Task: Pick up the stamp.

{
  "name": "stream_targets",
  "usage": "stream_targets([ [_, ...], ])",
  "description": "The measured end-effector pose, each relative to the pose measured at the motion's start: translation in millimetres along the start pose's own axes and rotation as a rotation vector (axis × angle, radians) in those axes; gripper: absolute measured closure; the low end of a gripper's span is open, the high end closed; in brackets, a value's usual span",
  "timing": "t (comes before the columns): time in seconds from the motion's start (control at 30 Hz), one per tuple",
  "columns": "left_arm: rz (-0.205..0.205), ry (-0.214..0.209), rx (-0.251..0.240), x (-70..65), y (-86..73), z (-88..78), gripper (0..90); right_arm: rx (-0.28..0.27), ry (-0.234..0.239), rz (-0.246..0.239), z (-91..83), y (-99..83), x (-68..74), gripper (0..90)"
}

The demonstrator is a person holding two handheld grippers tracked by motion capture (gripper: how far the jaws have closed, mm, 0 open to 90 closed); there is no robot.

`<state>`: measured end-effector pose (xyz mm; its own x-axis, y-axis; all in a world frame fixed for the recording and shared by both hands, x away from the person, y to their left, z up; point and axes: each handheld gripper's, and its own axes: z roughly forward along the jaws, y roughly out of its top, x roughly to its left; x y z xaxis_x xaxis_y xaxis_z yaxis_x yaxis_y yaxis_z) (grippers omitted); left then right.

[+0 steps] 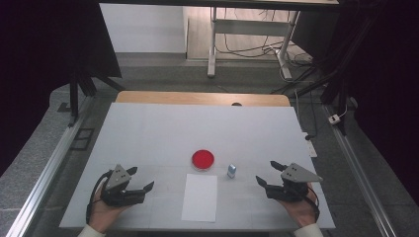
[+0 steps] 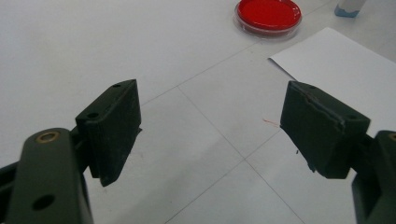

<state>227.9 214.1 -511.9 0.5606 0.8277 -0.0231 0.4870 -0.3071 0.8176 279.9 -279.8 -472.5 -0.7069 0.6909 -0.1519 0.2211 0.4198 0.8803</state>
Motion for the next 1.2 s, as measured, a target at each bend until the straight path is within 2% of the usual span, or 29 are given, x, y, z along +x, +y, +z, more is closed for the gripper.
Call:
stream_targets([
  [0.4,0.001,0.001,0.006,0.3,-0.5,1.9,20.4,0.011,0.016,0.027,15.8,16.8,3.7,29.1],
  [0.9,-0.002,-0.003,0.003,-0.5,0.2,1.4,20.4,0.024,0.008,0.025,32.9,43.5,6.6,30.5],
  [1.03,0.004,-0.009,0.008,-1.5,0.0,2.7,20.6,0.027,0.009,0.001,44.0,55.5,9.2,30.6],
  [1.2,0.006,-0.01,0.014,-1.5,0.1,3.9,20.6,0.032,0.026,0.005,56.7,64.6,8.0,31.8],
])
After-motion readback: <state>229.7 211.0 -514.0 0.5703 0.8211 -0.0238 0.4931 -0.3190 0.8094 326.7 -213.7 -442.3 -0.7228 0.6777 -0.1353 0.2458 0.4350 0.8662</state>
